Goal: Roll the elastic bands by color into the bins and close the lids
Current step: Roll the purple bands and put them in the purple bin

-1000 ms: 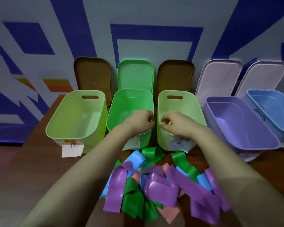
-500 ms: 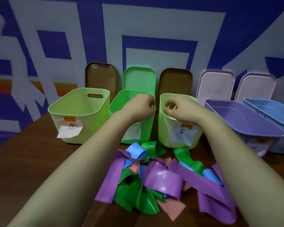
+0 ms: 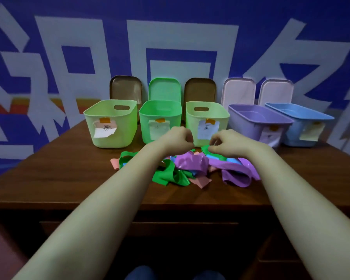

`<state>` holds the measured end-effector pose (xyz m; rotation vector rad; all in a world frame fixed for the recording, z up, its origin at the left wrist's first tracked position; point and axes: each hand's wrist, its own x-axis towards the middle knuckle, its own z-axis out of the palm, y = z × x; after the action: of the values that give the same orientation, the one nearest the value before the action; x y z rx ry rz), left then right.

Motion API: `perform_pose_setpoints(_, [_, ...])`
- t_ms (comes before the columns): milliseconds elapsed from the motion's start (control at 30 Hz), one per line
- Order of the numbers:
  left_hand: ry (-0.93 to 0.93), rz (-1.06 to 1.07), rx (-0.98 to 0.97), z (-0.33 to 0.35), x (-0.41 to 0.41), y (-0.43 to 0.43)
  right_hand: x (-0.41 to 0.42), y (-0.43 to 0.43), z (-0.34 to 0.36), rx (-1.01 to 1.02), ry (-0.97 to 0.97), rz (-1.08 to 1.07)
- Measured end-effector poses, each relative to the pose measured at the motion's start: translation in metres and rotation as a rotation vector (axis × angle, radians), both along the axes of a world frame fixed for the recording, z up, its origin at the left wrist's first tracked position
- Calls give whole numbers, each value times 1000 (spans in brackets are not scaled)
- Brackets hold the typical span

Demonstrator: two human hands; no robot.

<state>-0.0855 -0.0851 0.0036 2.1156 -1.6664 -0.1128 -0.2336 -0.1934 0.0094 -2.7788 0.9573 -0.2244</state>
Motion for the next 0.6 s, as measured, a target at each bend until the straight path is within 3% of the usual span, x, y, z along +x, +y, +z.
perform_pose_setpoints(333, [-3, -22, 126, -39, -19, 5, -32, -2, -49, 106, 105, -33])
perform_pose_setpoints(600, [-123, 5, 94, -63, -10, -10, -9, -1, -58, -7, 53, 47])
